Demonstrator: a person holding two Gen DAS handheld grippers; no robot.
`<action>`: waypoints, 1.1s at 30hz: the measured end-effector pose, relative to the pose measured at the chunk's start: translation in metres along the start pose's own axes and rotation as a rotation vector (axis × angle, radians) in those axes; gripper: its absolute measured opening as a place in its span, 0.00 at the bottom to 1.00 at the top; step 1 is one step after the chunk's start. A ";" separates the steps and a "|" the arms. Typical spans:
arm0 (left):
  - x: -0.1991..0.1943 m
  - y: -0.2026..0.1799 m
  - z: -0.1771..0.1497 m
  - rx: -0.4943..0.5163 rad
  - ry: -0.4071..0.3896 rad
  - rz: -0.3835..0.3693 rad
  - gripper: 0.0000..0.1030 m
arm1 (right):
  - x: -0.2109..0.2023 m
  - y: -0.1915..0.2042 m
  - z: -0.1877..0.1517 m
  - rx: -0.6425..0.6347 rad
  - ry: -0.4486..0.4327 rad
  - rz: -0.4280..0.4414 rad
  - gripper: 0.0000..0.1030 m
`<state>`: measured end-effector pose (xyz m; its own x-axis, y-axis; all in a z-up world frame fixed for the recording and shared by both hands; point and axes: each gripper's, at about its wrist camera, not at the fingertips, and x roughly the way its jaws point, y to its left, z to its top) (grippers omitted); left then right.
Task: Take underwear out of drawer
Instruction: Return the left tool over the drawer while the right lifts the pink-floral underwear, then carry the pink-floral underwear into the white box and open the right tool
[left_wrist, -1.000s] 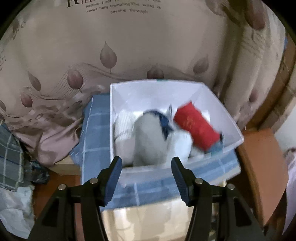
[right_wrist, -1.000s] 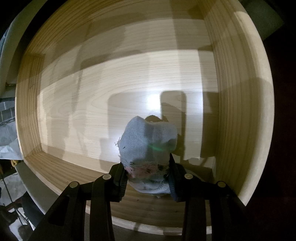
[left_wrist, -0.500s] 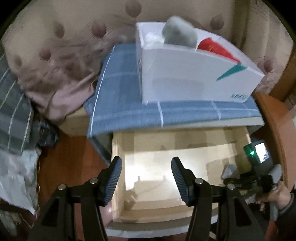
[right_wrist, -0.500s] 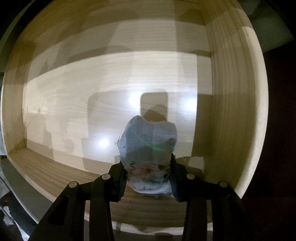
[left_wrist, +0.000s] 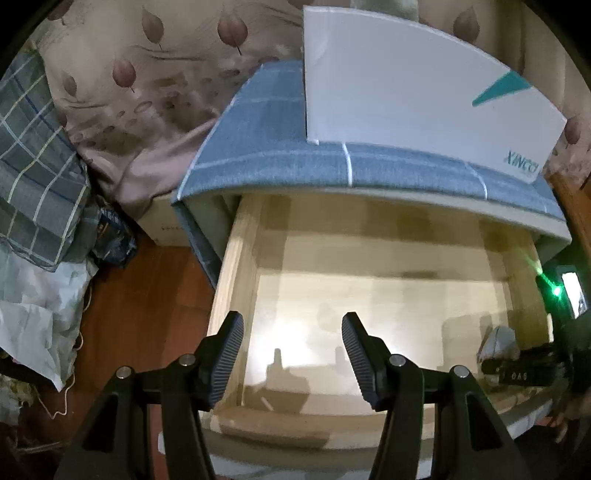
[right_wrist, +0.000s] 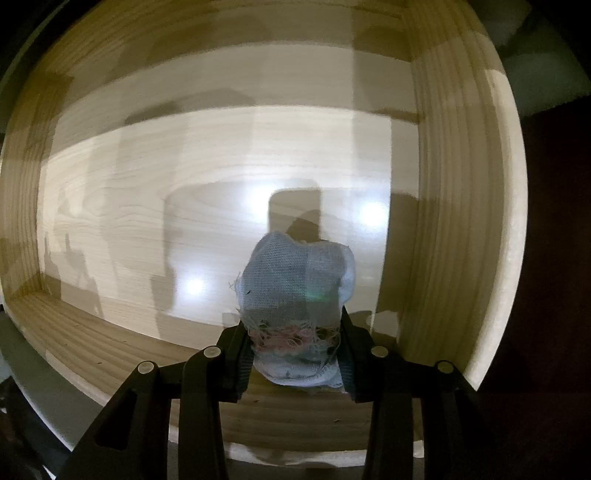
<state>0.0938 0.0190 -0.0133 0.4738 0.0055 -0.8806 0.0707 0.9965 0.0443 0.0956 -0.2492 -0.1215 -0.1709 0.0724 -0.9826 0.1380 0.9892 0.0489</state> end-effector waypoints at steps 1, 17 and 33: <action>0.000 0.001 0.000 -0.007 -0.008 -0.003 0.55 | 0.000 0.002 0.000 -0.004 -0.002 -0.001 0.35; -0.004 0.009 0.003 -0.071 -0.065 0.010 0.55 | -0.061 0.005 -0.025 -0.055 -0.291 -0.007 0.34; -0.006 0.007 0.002 -0.058 -0.081 0.001 0.55 | -0.167 -0.002 -0.042 -0.045 -0.533 0.038 0.34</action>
<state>0.0932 0.0261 -0.0064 0.5430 0.0017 -0.8397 0.0207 0.9997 0.0154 0.0831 -0.2578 0.0503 0.3539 0.0449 -0.9342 0.0905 0.9925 0.0819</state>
